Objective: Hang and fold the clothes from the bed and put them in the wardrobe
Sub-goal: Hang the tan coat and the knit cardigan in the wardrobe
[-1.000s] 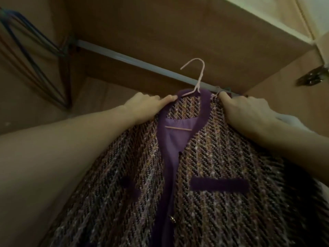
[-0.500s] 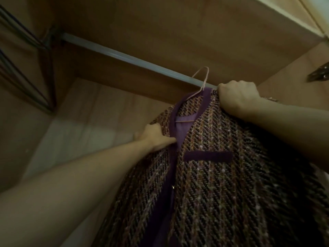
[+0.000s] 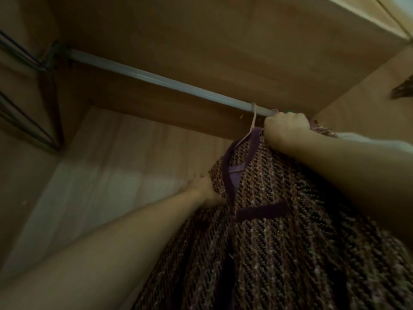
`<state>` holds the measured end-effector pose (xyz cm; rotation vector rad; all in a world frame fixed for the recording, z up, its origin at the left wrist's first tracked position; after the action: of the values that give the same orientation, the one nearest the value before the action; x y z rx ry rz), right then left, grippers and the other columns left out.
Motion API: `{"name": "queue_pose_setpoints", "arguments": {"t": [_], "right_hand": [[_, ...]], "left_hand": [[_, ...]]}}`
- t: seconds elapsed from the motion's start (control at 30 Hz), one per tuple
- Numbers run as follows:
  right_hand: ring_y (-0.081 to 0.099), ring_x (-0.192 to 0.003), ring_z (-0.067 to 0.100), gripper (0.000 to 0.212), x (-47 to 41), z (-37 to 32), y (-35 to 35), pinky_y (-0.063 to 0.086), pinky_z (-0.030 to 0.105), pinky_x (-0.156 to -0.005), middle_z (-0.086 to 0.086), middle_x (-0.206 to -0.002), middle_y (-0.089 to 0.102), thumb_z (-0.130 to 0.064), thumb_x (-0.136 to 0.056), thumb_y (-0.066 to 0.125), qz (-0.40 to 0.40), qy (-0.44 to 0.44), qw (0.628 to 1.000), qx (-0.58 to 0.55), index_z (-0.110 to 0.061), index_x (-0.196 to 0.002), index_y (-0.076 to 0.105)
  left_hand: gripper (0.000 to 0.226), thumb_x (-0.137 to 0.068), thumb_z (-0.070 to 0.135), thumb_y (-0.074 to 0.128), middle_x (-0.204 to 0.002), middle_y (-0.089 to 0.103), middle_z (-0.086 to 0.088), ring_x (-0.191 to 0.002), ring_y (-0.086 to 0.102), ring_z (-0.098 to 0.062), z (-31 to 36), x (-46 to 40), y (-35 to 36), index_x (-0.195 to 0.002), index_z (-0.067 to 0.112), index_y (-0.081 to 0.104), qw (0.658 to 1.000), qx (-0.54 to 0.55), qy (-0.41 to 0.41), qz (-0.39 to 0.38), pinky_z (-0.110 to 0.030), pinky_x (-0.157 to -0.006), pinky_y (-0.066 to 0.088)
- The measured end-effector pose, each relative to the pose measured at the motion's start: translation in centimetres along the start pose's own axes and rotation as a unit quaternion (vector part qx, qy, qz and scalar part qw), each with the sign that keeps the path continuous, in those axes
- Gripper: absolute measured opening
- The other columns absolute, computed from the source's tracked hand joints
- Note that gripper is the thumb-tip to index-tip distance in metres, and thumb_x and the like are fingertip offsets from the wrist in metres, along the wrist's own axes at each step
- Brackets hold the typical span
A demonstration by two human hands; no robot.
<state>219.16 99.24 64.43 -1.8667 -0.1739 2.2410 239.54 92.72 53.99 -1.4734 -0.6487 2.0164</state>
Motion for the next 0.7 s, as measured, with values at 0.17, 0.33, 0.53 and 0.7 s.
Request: {"name": "queue_pose_setpoints", "arguments": {"t": [0.17, 0.33, 0.53, 0.7], "right_hand": [[0.056, -0.113, 0.030, 0.036, 0.3, 0.2, 0.4, 0.036, 0.036, -0.075, 0.011, -0.125, 0.057, -0.015, -0.102, 0.033, -0.018, 0.014, 1.000, 0.019, -0.008, -0.132, 0.051], [0.056, -0.114, 0.030, 0.032, 0.6, 0.2, 1.2, 0.037, 0.037, -0.075, 0.012, -0.124, 0.058, -0.016, -0.101, 0.039, -0.051, 0.035, 0.998, 0.015, -0.008, -0.128, 0.055], [0.058, -0.109, 0.030, 0.032, 1.9, 0.7, 2.6, 0.039, 0.037, -0.075, 0.011, -0.118, 0.061, -0.018, -0.102, 0.031, -0.029, 0.048, 0.998, -0.016, -0.010, -0.125, 0.052], [0.035, -0.131, 0.039, 0.051, 5.2, 0.0, 3.8, 0.026, 0.047, -0.110, 0.024, -0.144, 0.036, -0.025, -0.100, 0.018, -0.027, 0.066, 0.996, 0.049, -0.005, -0.147, 0.025]], "left_hand": [[0.078, -0.082, 0.046, 0.063, -0.152, 0.038, -0.009, -0.137, 0.038, -0.028, 0.2, 2.0, 3.8, -0.149, 0.018, 0.034, 0.993, 0.013, 0.056, -0.108, -0.029, -0.112, 0.034], [0.053, -0.088, 0.022, 0.058, -0.142, 0.052, -0.001, -0.130, 0.048, -0.022, -0.6, 4.5, 5.3, -0.141, 0.023, 0.051, 0.978, 0.024, 0.121, -0.168, -0.030, -0.110, 0.038], [0.053, -0.089, 0.015, 0.058, -0.143, 0.049, 0.000, -0.131, 0.046, -0.018, -2.5, 6.6, 4.3, -0.141, 0.021, 0.051, 0.978, 0.044, 0.157, -0.132, -0.023, -0.110, 0.035], [0.061, -0.089, 0.017, 0.061, -0.150, 0.039, -0.007, -0.138, 0.036, -0.018, -3.6, 8.8, 5.5, -0.147, 0.015, 0.042, 0.979, 0.013, 0.189, -0.071, -0.011, -0.106, 0.020]]}}
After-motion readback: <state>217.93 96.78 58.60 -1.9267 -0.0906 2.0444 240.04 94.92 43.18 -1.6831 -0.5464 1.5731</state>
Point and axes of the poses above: each hand's wrist, its own x-axis away from the middle knuckle, its own y-axis out of the palm, z = x × y, the point moved 6 cm from there along -x, towards the middle knuckle
